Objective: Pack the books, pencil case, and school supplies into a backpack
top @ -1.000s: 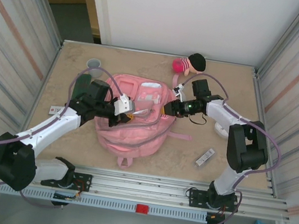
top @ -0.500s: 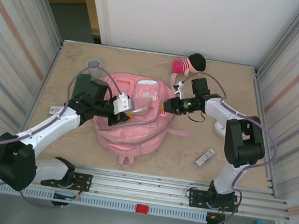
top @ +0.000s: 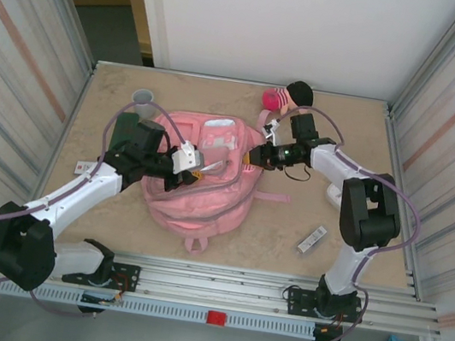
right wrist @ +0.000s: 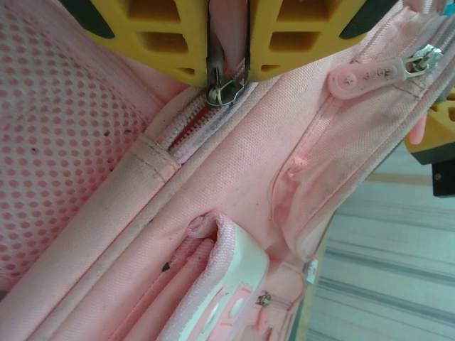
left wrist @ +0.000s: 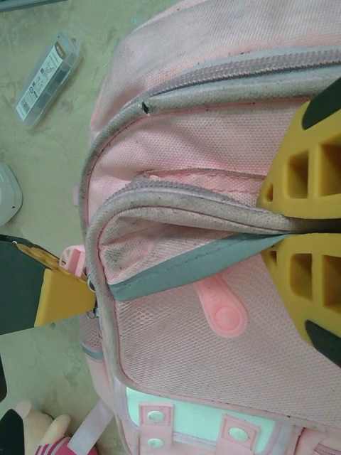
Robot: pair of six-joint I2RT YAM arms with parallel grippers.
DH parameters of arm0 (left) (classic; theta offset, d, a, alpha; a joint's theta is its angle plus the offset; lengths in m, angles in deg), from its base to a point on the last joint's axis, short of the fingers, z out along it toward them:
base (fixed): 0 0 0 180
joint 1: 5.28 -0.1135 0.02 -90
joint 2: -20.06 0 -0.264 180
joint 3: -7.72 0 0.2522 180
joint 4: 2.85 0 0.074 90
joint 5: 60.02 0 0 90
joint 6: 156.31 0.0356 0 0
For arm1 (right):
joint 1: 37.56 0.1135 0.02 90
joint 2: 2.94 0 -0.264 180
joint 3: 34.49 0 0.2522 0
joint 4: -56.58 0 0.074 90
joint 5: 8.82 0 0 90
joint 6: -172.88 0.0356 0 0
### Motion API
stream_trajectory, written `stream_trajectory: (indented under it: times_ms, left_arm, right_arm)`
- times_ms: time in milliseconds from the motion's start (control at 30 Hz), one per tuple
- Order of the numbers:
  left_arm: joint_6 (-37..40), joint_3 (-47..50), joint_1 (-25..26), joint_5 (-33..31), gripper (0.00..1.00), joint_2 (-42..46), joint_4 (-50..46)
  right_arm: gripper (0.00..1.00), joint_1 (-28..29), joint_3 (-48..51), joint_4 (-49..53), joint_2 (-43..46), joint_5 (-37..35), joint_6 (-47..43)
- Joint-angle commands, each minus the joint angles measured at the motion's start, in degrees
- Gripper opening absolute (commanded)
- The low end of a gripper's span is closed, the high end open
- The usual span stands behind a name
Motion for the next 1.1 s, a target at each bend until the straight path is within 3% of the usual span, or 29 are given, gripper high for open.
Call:
stream_trajectory:
  times_ms: [0, 233, 633, 800, 1067]
  left_arm:
    - [1.5, -1.0, -0.1, 2.3, 0.0, 1.6, 3.3]
    - [3.7, -0.5, -0.1, 0.8, 0.0, 1.9, 1.4]
    - [9.1, 0.0, 0.1, -1.6, 0.0, 2.6, -3.3]
    - [10.2, -0.1, 0.5, -1.9, 0.0, 2.2, -3.9]
    - [11.0, -0.4, 0.9, -2.0, 0.0, 1.9, -4.4]
  right_arm:
    - [0.13, 1.3, -1.3, 0.8, 0.8, -3.1, -0.7]
    - [0.06, 5.0, 0.7, 2.9, 7.3, -14.3, -7.3]
    - [0.02, 12.7, 1.6, 10.8, 14.1, -31.5, -19.2]
    - [0.01, 12.6, 0.4, 14.7, 12.1, -26.5, -18.6]
    - [0.03, 9.9, -5.8, 24.2, 6.3, -19.1, -9.3]
